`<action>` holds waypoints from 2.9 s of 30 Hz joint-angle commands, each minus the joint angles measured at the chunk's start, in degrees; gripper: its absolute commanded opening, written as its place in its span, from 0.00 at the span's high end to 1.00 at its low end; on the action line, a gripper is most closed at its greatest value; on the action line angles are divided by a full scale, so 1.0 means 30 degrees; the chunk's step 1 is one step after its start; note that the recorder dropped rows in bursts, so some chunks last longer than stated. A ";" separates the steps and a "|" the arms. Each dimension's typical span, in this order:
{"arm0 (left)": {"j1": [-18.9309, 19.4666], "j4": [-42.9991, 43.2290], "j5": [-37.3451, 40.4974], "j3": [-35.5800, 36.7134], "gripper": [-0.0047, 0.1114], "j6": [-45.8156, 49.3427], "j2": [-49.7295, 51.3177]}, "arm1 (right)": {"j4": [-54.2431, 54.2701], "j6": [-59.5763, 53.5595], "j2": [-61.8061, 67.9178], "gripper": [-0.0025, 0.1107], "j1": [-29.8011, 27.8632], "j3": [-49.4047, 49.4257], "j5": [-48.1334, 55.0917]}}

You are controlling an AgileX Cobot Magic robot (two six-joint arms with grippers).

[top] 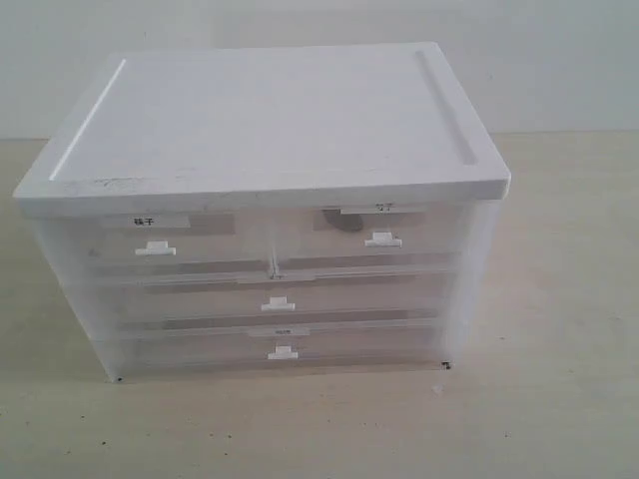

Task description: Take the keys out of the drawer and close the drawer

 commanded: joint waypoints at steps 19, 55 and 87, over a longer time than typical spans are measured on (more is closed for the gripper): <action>-0.0106 -0.0282 -1.1362 0.0076 0.92 -0.1498 -0.0056 | -0.0214 0.0499 -0.0110 0.98 -0.0039 -0.0015 -1.2798; -0.0106 2.1236 -2.2515 -0.2008 0.92 -2.1168 1.0351 | -1.7422 2.0716 0.9357 0.98 -0.0039 -0.8064 -1.6390; -0.0106 1.5140 -2.8951 -0.1281 0.92 -0.9625 2.4740 | -3.3046 2.4213 1.7855 0.98 -0.0004 -1.7246 -1.4288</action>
